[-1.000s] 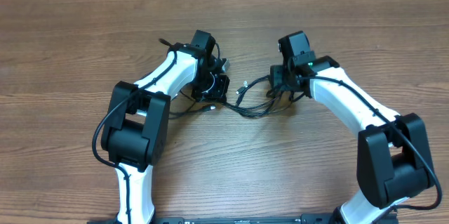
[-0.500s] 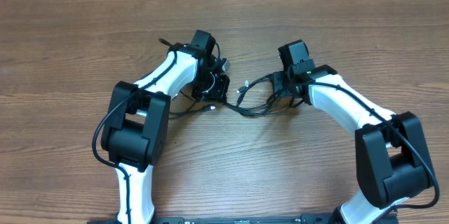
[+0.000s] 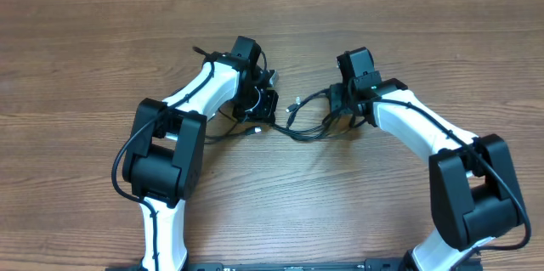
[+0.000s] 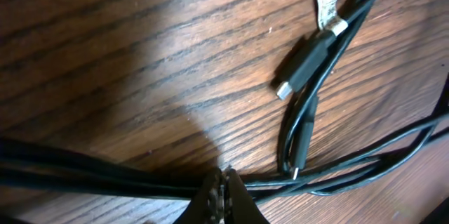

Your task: Untangle cables

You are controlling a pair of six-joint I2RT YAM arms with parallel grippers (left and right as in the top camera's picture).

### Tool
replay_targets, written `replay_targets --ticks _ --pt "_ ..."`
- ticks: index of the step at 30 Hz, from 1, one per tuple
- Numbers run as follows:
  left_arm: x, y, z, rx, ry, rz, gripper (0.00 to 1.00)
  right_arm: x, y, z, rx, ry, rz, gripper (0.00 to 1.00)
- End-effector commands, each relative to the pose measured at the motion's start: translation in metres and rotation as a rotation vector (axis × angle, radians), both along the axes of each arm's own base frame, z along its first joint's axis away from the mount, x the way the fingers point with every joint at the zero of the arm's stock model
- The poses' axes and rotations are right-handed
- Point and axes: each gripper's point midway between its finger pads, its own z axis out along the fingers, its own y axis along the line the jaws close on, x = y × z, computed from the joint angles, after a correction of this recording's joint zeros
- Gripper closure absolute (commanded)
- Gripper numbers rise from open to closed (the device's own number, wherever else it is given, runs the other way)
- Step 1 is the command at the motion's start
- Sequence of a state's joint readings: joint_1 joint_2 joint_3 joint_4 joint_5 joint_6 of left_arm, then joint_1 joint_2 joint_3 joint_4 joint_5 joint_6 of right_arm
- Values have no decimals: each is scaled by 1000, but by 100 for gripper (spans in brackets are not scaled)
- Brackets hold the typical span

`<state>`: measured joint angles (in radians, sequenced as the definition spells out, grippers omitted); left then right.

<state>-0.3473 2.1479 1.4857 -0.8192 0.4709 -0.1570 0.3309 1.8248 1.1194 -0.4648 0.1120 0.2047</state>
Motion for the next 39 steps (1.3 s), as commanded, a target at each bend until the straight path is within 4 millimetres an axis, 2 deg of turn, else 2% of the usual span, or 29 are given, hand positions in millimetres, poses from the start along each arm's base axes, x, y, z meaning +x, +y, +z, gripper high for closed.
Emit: replay_targets --ticks 1,2,6,8,11,15,18,23,25,27,32,36,39 --pt "-6 -10 -4 -46 36 -9 94 -1 2 -9 -3 11 2 92" --pt "-6 -10 -4 -51 37 -9 94 0 2 -9 -1 7 2 96" --pt "-7 -11 -3 -58 39 -10 91 -1 2 -9 -3 11 2 96" --pt "-8 -15 -1 -85 47 -16 87 -2 0 -10 -7 13 -4 96" --pt "-9 -18 1 -101 49 -24 85 0 -28 -8 -94 -14 -191 96" --pt "-4 -4 -8 -8 17 -14 88 -8 -68 -1 -232 -56 -427 96" --pt "1 6 -14 59 -5 3 89 -14 -80 0 -275 -58 -486 96" --pt "3 7 -14 67 -7 12 90 -19 -53 -11 -135 21 -427 96" --pt "0 1 -11 30 14 16 85 -22 -40 -16 -67 61 -399 96" --pt "-4 -8 -2 -41 42 12 76 -23 -30 -18 -10 88 -378 96" --pt "-9 -12 30 -150 137 40 73 -26 -8 -20 98 134 -335 96" --pt "-9 -1 51 -113 170 72 72 -29 0 -21 138 159 -317 96" --pt "-8 6 55 -33 197 181 71 -30 0 -21 142 167 -319 96"
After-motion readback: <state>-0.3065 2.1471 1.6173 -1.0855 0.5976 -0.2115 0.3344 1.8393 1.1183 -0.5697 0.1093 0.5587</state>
